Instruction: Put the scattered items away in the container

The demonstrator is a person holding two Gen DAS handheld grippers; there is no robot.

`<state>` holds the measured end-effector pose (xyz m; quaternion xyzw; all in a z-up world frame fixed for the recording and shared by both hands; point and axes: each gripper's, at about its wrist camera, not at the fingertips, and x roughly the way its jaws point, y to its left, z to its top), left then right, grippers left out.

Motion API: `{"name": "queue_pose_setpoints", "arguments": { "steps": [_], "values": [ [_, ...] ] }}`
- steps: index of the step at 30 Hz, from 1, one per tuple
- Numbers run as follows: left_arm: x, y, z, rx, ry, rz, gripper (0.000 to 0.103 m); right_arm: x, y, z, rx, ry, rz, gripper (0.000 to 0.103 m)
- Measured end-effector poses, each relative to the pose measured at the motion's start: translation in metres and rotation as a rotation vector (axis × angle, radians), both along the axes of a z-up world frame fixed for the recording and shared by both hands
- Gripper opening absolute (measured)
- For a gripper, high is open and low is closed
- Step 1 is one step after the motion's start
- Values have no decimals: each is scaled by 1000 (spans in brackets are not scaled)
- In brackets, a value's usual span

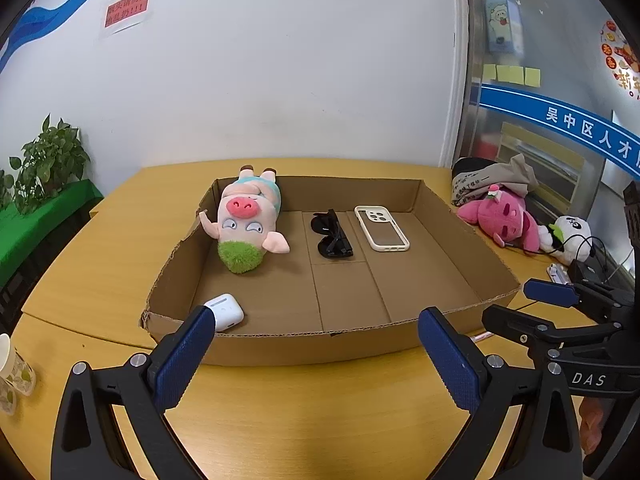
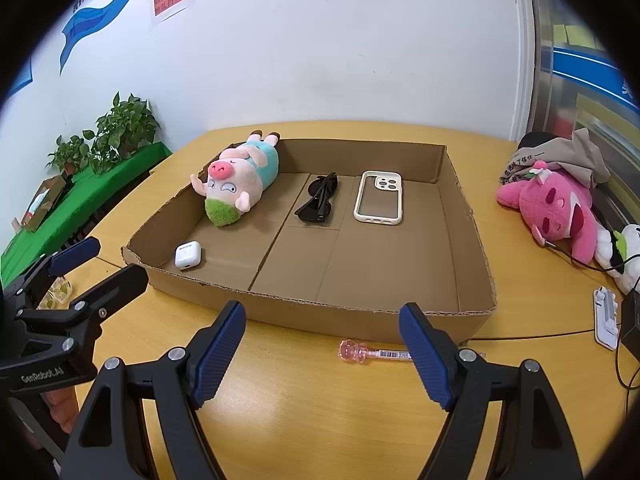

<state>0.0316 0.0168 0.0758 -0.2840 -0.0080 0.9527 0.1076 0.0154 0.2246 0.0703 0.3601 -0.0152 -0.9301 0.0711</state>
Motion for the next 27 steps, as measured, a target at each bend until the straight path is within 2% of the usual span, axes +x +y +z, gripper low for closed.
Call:
{"name": "queue_pose_setpoints", "arguments": {
  "steps": [16, 21, 25, 27],
  "values": [
    [-4, 1, -10, -22, -19, -15, 103, -4, 2, -10, -8, -21, -1, 79],
    [-5, 18, -19, -40, -48, -99, 103, -2, 34, -26, -37, -54, -49, 79],
    [-10, 36, -29, -57, -76, -161, 103, -5, 82, -58, -70, -127, -145, 79],
    [-12, 44, -35, -53, -95, -189, 103, -10, 102, -73, -66, -151, -150, 79]
  ]
}}
